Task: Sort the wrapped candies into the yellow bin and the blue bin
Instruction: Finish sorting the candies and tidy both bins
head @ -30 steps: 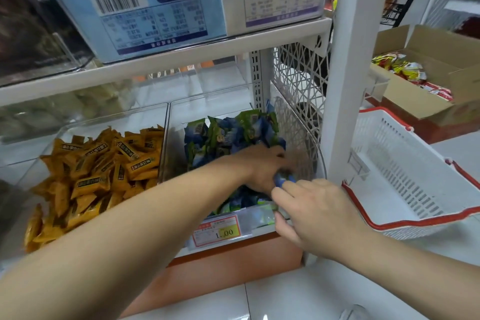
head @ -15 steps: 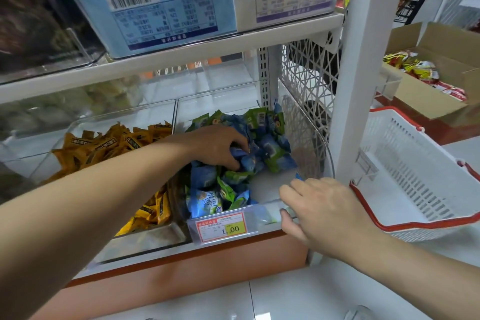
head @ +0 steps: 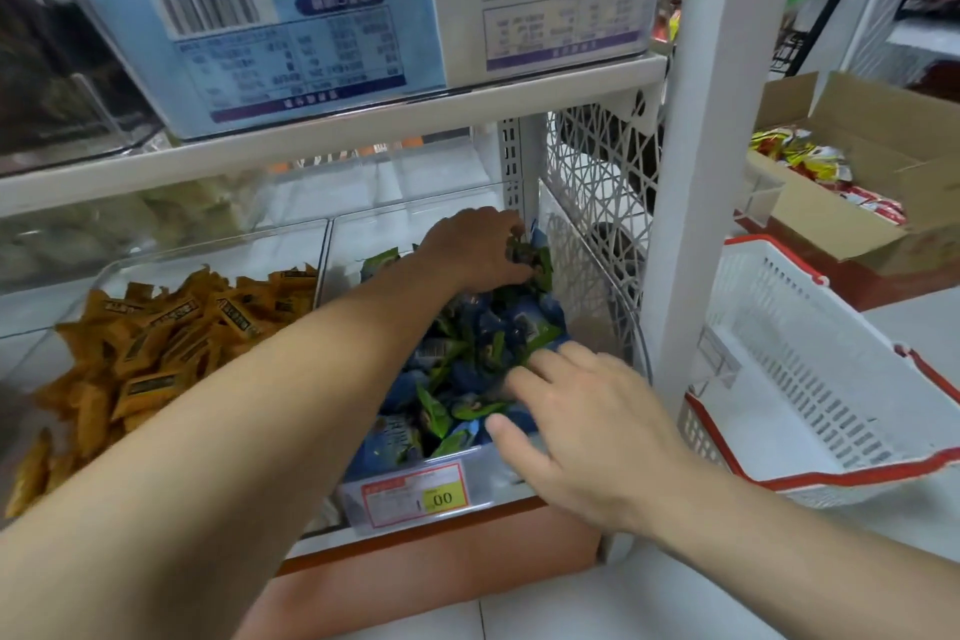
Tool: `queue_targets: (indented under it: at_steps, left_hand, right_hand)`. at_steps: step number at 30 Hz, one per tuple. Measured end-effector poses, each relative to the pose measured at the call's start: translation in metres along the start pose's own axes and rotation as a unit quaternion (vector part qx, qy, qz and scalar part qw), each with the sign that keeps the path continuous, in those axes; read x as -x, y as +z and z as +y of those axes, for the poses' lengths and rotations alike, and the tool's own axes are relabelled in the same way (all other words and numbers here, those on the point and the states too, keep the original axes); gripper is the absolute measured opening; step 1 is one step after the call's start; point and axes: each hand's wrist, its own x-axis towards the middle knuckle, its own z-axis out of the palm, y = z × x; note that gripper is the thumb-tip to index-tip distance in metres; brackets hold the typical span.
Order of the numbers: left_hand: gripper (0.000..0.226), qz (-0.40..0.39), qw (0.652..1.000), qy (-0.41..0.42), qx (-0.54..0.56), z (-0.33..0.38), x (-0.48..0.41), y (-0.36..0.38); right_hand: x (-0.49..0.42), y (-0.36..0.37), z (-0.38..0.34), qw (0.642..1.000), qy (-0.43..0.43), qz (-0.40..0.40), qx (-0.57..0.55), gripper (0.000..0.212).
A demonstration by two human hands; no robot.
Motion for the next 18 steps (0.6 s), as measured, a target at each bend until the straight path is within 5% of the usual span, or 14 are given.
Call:
queue_targets:
  at_steps: [3,8,18]
  left_hand:
    - [0.094,-0.056,0.996,-0.061,0.017,0.000,-0.013,0.018]
    - [0.104,-0.173,0.984,-0.039,0.026,0.011,-0.007,0.035]
    - [0.052,-0.257,0.963,0.079,0.003,0.006,0.057,-0.007]
  right_hand:
    - [-0.006,0.006,0.001,0.998,0.032,-0.048,0.001,0.068]
    - [-0.010,0.010,0.001,0.997,0.053,-0.043,0.018,0.067]
    - [0.000,0.010,-0.001,0.999,0.041,-0.028,0.017,0.056]
